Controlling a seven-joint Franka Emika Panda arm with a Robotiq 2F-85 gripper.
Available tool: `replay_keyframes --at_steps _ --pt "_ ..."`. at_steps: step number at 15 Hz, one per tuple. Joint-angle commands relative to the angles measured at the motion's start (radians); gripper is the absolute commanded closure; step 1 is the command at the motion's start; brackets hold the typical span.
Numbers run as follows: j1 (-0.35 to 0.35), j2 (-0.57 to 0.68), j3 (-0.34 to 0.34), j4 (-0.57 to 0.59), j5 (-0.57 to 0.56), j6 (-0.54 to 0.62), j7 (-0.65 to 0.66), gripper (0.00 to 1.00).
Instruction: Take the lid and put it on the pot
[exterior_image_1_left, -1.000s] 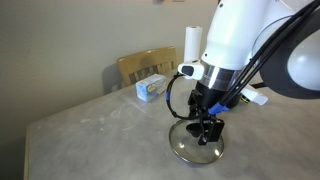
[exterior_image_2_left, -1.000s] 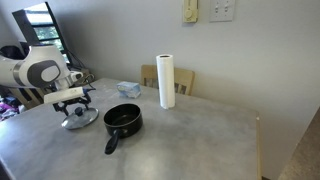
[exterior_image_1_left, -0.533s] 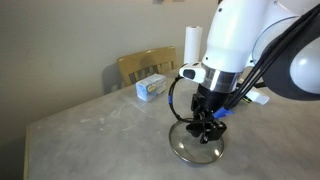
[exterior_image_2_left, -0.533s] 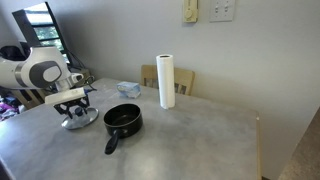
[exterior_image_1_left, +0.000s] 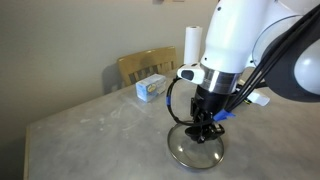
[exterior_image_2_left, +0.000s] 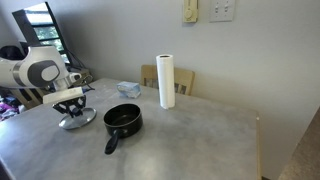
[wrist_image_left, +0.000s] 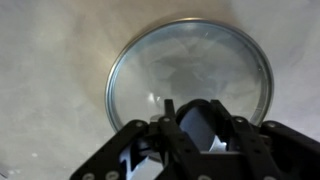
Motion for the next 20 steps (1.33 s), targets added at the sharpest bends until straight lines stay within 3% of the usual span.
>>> replay_keyframes --at_steps 1,7,11,15,20 --pt "-0.017 -0.025 0.031 -0.009 0.013 -0.054 -0.029 0.86" --pt "-0.02 -0.149 0.031 -0.017 0.03 -0.179 -0.039 0.86" --pt "-0.045 -0.22 0.006 -0.011 0.07 -0.186 -0.086 0.86" --pt "-0.11 -0.242 -0.04 0.013 0.161 -0.187 -0.249 0.86" --pt "-0.212 -0.218 -0.102 0.08 0.297 -0.236 -0.542 0.86"
